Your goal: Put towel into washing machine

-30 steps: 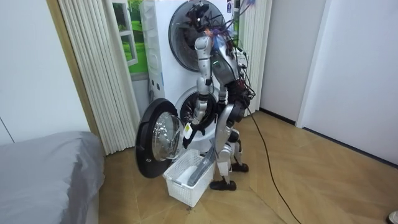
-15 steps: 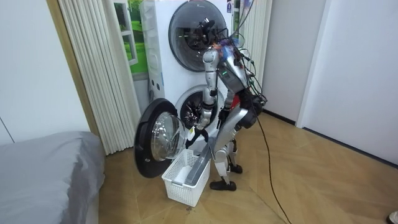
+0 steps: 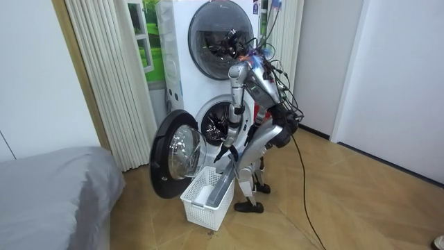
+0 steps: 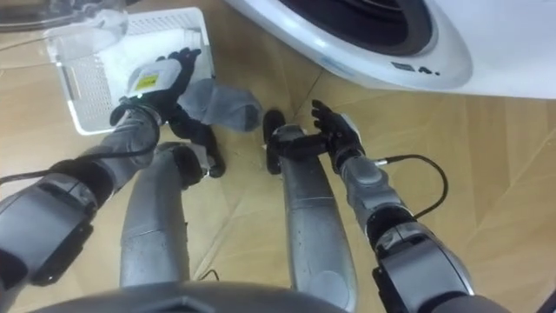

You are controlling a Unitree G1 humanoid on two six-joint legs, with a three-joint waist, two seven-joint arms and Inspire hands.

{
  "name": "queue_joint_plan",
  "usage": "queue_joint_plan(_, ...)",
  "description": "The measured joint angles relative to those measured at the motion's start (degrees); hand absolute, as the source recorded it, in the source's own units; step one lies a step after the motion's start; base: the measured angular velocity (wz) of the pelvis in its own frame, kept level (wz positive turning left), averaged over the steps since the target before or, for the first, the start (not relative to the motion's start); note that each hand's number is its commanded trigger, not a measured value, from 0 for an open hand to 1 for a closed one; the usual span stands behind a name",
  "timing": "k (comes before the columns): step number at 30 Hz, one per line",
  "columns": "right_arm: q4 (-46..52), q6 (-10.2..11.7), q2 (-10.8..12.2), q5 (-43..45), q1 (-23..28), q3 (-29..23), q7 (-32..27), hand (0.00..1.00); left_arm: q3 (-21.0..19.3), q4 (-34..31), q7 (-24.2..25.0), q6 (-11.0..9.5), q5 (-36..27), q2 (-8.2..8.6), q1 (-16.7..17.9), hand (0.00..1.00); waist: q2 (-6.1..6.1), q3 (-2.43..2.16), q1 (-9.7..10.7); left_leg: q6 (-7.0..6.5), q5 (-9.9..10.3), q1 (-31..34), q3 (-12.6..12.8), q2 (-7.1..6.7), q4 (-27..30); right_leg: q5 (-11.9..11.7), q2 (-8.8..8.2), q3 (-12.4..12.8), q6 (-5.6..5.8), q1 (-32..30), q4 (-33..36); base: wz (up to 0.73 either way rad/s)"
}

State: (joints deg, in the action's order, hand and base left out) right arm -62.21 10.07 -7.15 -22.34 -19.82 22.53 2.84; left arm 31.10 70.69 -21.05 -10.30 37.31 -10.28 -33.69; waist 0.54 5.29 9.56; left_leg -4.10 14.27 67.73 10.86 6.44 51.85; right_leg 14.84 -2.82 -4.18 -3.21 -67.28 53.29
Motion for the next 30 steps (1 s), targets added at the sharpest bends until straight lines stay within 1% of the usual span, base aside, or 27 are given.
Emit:
queue_joint_plan(2, -0.1, 0.1, 0.0, -0.3, -0.2, 0.5, 0.6, 0.0, 0.7, 0.3, 0.0, 0.0, 0.0, 0.08, -0.4, 0.0, -0.01, 0.01, 0.1, 0.02, 0.5, 0.0, 0.2, 0.13, 0.6, 0.4, 0.1, 0.4, 0.22, -0.1, 0.7, -0.07)
queue_joint_plan(3, -0.3, 0.1, 0.0, -0.3, -0.6, 1.1, 1.0, 0.0, 0.7, 0.3, 0.0, 0.0, 0.0, 0.26, -0.4, 0.0, -0.01, 0.01, 0.1, 0.03, 0.9, 0.1, 0.3, 0.68, 1.1, 0.5, 0.39, 0.5, 0.2, -0.2, 0.8, -0.13)
queue_joint_plan(5, -0.2, 0.1, 0.1, 0.0, -1.1, 2.3, 1.1, 0.0, 1.1, 0.3, 0.0, 0.0, 0.0, 0.29, -0.6, 0.0, -0.01, 0.01, 0.1, 0.0, 1.4, 0.6, 0.6, 0.94, 1.9, 0.5, 0.94, 0.9, 0.27, -0.7, 1.0, -0.18)
queue_joint_plan(8, 0.2, 0.4, 0.2, 0.1, -2.1, 3.2, 1.2, 0.0, 2.1, 0.3, 0.4, 0.0, 0.0, 0.16, -1.3, 0.0, 0.0, 0.01, 0.9, -0.17, 1.6, 1.8, 1.3, 1.26, 2.3, 0.7, 0.93, 1.6, 0.4, -2.4, 1.7, -0.07)
queue_joint_plan(12, 1.3, 0.5, 0.2, 0.1, -2.8, 3.3, 1.6, 0.0, 4.5, 0.2, 0.6, 0.0, 1.1, -0.25, -2.3, 0.0, 0.09, -0.04, 2.4, -0.42, 1.5, 3.9, 1.5, 1.14, 2.4, 0.8, 0.73, 1.7, 0.39, -4.6, 2.2, 0.0)
queue_joint_plan(14, 2.1, 0.6, 0.2, 0.3, -3.0, 3.2, 1.5, 0.0, 5.2, 0.2, 1.3, 0.0, 1.1, -0.28, -2.8, 0.0, 0.17, -0.02, 2.9, -0.49, 1.5, 4.8, 1.6, 0.9, 2.7, 0.9, 0.65, 1.7, 0.37, -5.6, 2.6, 0.0)
queue_joint_plan(17, 2.2, 0.6, 0.2, 0.3, -3.9, 3.3, 1.5, 0.0, 6.4, 0.2, 2.5, -0.1, 1.1, -0.14, -3.3, 0.0, 0.19, -0.01, 3.6, -0.56, 1.6, 6.1, 1.6, 1.0, 2.8, 0.9, 0.72, 1.7, 0.34, -6.9, 2.6, 0.0)
queue_joint_plan(19, 2.1, 0.6, 0.2, 0.1, -4.5, 3.8, 1.5, 0.0, 8.1, 0.3, 3.4, -0.1, 1.0, -0.62, -3.7, 0.0, 0.21, -0.01, 4.3, -0.6, 1.7, 6.8, 1.6, 1.01, 3.0, 1.0, 0.73, 1.7, 0.4, -7.6, 2.8, 0.0)
queue_joint_plan(21, 1.7, 0.6, 0.2, 0.1, -5.3, 3.8, 1.5, 0.0, 9.6, 0.3, 4.6, -0.1, 1.1, -0.7, -4.3, 0.0, 0.33, 0.07, 4.5, -0.53, 2.3, 7.6, 1.6, 1.2, 4.0, 1.4, 0.85, 1.8, 0.39, -8.3, 3.6, -0.06)
queue_joint_plan(22, 1.5, 0.6, 0.2, 0.1, -5.6, 3.8, 1.5, 0.0, 9.7, 0.3, 4.8, -0.1, 1.1, -0.7, -4.4, 0.0, 0.34, 0.07, 4.5, -0.56, 2.4, 7.8, 1.6, 1.31, 4.3, 1.5, 0.92, 1.8, 0.39, -8.5, 3.8, -0.09)
queue_joint_plan(23, 0.3, 0.6, 0.5, 0.1, -6.7, 3.8, 1.6, 0.0, 9.6, 0.3, 5.3, -0.1, 1.1, -0.91, -4.7, 0.0, 0.51, 0.16, 4.5, -0.59, 2.7, 8.1, 1.6, 1.79, 4.9, 1.6, 1.06, 1.8, 0.35, -8.9, 4.1, -0.05)
queue_joint_plan(24, -0.7, 0.7, 0.7, 0.1, -7.6, 3.8, 1.6, 0.0, 9.6, 0.3, 5.6, -0.1, 1.1, -1.09, -4.9, 0.0, 0.68, 0.27, 4.6, -0.61, 3.0, 8.5, 1.6, 1.79, 5.4, 1.9, 1.0, 1.8, 0.33, -9.2, 4.7, -0.04)
queue_joint_plan(25, -0.8, 0.8, 0.8, 0.2, -7.8, 3.8, 1.5, 0.0, 9.6, 0.3, 5.7, -0.2, 1.1, -1.18, -4.9, 0.0, 0.71, 0.26, 4.6, -0.66, 3.0, 8.7, 1.6, 1.79, 5.6, 2.0, 1.01, 1.7, 0.29, -9.4, 4.9, 0.06)
queue_joint_plan(27, -1.4, 1.3, 0.8, 0.2, -8.4, 3.6, 1.5, 0.0, 9.6, 0.3, 6.3, -0.2, 1.1, -1.66, -5.2, 0.0, 1.17, 0.39, 4.7, -0.7, 3.2, 9.4, 1.6, 1.88, 6.1, 2.3, 0.88, 1.7, 0.35, -10.2, 5.6, 0.05)
queue_joint_plan(28, -1.5, 1.4, 0.8, 0.1, -8.5, 3.6, 1.5, 0.0, 9.6, 0.3, 6.4, -0.2, 1.1, -1.76, -5.2, 0.14, 1.18, 0.39, 4.7, -0.71, 3.2, 9.6, 1.6, 1.88, 6.1, 2.3, 0.87, 1.7, 0.34, -10.3, 5.6, 0.0)
queue_joint_plan(29, -1.5, 1.5, 0.8, 0.1, -8.5, 3.2, 1.5, 0.0, 9.6, 0.3, 6.9, -0.2, 1.1, -1.95, -5.2, 0.65, 1.25, 0.4, 4.7, -0.73, 3.2, 9.8, 1.5, 1.87, 6.1, 2.3, 0.87, 1.6, 0.32, -10.5, 5.6, 0.0)
queue_joint_plan(30, -1.6, 1.5, 0.8, 0.0, -8.6, 3.0, 1.5, 0.0, 9.6, 0.3, 7.2, -0.2, 1.1, -2.06, -5.2, 1.0, 1.33, 0.38, 4.8, -0.74, 3.3, 10.1, 1.5, 1.88, 6.2, 2.3, 0.89, 1.6, 0.34, -10.7, 5.6, 0.0)
